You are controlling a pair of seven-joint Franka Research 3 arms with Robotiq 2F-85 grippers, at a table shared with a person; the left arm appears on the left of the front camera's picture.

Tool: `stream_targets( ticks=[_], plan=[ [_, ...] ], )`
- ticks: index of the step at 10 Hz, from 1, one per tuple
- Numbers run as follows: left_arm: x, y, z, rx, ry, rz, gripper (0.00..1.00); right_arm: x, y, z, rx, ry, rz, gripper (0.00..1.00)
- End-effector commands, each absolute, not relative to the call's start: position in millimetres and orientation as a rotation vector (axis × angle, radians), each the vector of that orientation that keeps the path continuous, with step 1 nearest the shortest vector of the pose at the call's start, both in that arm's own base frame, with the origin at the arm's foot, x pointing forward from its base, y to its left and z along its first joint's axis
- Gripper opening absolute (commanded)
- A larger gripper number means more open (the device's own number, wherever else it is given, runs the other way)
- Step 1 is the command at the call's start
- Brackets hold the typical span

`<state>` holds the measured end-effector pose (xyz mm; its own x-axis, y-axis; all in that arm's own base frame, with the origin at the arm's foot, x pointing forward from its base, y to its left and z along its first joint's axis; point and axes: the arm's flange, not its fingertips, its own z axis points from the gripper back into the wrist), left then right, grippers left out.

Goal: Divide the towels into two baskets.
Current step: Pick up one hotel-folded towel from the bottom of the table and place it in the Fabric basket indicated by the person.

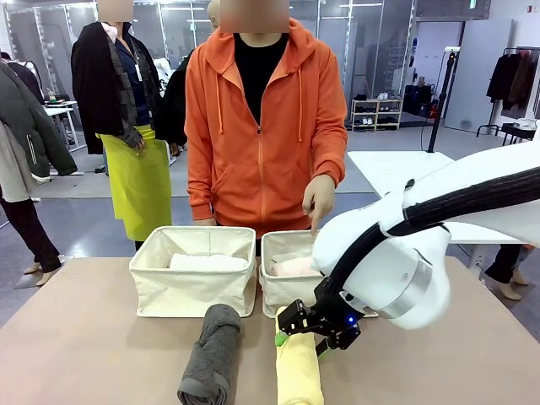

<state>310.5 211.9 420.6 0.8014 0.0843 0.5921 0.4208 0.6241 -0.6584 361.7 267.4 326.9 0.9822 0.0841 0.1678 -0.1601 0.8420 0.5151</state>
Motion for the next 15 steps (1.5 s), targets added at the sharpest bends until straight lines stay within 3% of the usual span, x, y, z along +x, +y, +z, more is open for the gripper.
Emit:
stream_targets(
  ticks=[1,4,11,15],
  plan=[
    [306.6,212.4,422.0,-0.889,-0.619,-0.206,1.00,366.0,288.0,314.0,0.518,-0.147,0.085,1.00],
    [306.6,212.4,422.0,-0.889,-0.619,-0.206,1.00,367.5,293.2,307.5,0.483,-0.142,0.103,1.00],
    [306.6,212.4,422.0,-0.889,-0.619,-0.206,1.00,363.4,291.6,308.7,0.461,-0.136,0.154,0.34],
    [306.6,212.4,422.0,-0.889,-0.619,-0.206,1.00,351.2,293.9,377.7,0.382,-0.175,0.420,0.34]
  ],
)
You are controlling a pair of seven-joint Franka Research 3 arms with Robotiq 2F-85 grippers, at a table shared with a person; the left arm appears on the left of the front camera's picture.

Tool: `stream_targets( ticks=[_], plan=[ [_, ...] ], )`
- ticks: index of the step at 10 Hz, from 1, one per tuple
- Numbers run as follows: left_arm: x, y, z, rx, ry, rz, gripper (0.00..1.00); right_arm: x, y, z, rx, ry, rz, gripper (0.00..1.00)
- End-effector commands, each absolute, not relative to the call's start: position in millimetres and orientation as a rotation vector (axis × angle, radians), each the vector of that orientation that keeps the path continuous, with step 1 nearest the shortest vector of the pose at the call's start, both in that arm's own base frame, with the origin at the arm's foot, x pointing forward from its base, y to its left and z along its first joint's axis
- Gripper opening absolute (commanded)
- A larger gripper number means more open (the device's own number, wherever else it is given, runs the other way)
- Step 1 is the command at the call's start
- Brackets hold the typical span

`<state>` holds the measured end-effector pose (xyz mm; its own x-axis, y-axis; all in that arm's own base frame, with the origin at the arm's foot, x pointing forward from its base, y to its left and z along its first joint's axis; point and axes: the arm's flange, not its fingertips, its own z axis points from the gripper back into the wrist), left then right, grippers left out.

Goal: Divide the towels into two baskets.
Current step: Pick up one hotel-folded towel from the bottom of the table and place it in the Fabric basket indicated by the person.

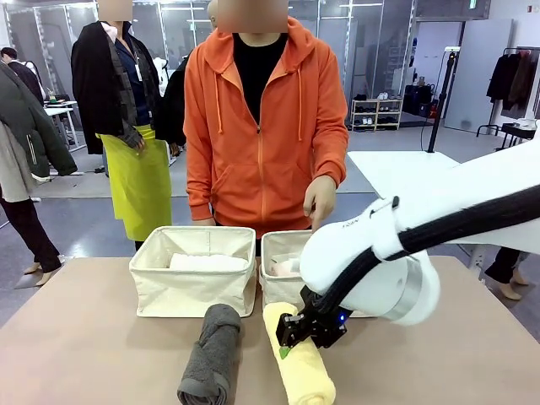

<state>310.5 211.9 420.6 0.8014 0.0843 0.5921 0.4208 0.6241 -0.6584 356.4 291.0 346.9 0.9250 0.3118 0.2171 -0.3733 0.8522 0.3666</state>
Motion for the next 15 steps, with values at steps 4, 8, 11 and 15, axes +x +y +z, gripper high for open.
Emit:
stream_targets(
  ticks=[4,8,11,15],
  plan=[
    [306.6,212.4,422.0,-0.889,-0.619,-0.206,1.00,349.7,310.4,434.6,0.033,-0.277,0.844,0.34],
    [306.6,212.4,422.0,-0.889,-0.619,-0.206,1.00,350.6,297.5,457.9,0.035,-0.271,0.938,0.34],
    [306.6,212.4,422.0,-0.889,-0.619,-0.206,1.00,351.3,307.2,454.3,-0.056,-0.263,0.984,0.34],
    [306.6,212.4,422.0,-0.889,-0.619,-0.206,1.00,393.2,283.7,507.1,-0.227,-0.515,1.215,0.40]
  ],
)
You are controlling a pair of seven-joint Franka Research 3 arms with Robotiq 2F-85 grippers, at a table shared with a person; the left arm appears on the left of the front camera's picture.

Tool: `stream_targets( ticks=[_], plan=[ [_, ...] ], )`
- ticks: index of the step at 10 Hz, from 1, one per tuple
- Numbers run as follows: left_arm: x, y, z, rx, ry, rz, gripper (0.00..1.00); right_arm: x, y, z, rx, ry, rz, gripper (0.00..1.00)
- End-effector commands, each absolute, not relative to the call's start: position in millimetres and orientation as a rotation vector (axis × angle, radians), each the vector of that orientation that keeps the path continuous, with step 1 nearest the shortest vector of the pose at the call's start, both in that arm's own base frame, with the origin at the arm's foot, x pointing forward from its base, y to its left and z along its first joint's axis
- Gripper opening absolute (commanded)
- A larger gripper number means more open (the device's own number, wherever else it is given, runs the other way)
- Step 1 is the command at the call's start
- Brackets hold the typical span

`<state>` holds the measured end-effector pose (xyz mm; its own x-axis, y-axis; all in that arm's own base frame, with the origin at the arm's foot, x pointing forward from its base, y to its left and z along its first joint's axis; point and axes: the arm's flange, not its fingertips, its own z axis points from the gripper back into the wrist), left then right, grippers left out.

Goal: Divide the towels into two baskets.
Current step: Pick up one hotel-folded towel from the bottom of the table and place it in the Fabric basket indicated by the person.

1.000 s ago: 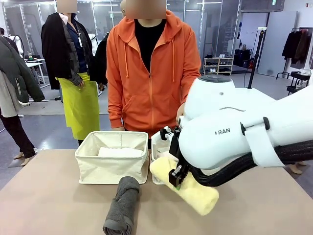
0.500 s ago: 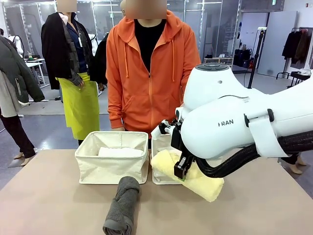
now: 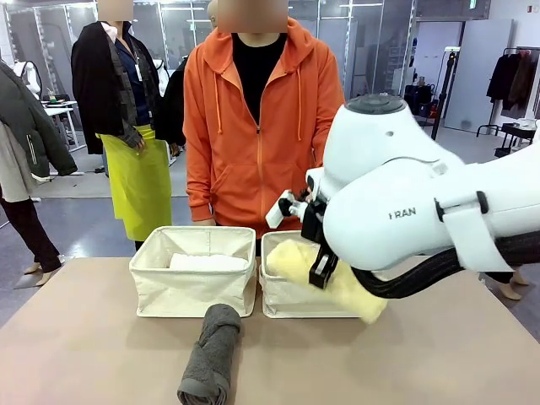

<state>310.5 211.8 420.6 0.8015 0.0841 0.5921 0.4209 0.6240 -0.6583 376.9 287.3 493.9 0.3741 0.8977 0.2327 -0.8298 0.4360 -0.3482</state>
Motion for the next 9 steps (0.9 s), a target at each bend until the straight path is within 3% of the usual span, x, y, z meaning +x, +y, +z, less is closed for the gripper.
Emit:
stream_targets(
  ticks=[1,3,9],
  plan=[
    [306.6,212.4,422.0,-0.889,-0.619,-0.206,1.00,410.3,285.3,517.9,-0.281,-0.534,1.330,0.40],
    [306.6,212.4,422.0,-0.889,-0.619,-0.206,1.00,450.6,286.9,516.3,-0.377,-0.500,1.475,0.40],
    [306.6,212.4,422.0,-0.889,-0.619,-0.206,1.00,530.7,288.6,455.5,-0.302,-0.395,1.637,0.40]
  ],
)
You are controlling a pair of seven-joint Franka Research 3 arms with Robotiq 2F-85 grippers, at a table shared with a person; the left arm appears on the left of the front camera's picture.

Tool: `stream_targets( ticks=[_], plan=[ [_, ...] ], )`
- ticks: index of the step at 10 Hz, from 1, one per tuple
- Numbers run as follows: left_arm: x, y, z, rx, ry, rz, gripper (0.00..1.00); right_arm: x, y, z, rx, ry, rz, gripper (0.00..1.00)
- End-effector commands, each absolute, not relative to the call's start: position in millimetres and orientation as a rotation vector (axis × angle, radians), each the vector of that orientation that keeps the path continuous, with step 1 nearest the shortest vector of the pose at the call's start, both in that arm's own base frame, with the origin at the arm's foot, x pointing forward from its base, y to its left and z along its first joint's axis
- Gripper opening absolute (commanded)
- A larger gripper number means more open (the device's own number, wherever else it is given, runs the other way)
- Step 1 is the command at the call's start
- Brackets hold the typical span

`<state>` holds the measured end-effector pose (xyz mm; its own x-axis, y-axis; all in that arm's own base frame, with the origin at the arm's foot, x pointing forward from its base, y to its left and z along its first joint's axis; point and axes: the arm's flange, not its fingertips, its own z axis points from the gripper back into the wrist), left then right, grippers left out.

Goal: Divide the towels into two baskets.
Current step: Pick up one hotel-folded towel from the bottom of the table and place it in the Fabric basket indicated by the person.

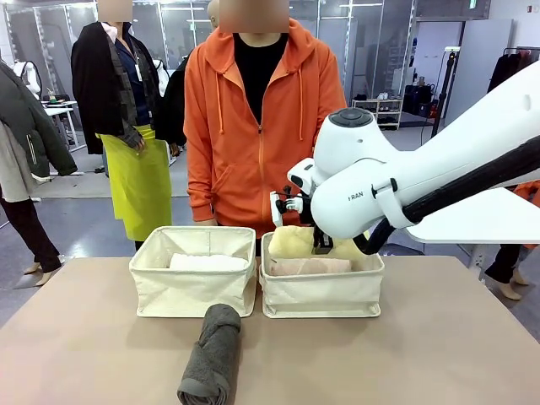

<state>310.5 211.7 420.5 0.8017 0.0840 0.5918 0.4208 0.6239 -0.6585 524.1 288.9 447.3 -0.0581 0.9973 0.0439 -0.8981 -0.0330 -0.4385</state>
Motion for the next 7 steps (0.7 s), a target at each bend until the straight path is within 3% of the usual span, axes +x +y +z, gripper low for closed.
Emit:
stream_targets(
  ticks=[1,5,6,7],
  plan=[
    [306.6,212.4,422.0,-0.889,-0.619,-0.206,1.00,536.3,288.8,444.0,-0.303,-0.376,1.640,0.40],
    [306.6,212.4,422.0,-0.889,-0.619,-0.206,1.00,551.4,283.4,414.9,-0.275,-0.332,1.601,0.40],
    [306.6,212.4,422.0,-0.889,-0.619,-0.206,1.00,551.1,283.5,410.7,-0.266,-0.314,1.595,0.54],
    [306.6,212.4,422.0,-0.889,-0.619,-0.206,1.00,550.9,283.4,408.9,-0.265,-0.306,1.595,0.76]
  ],
)
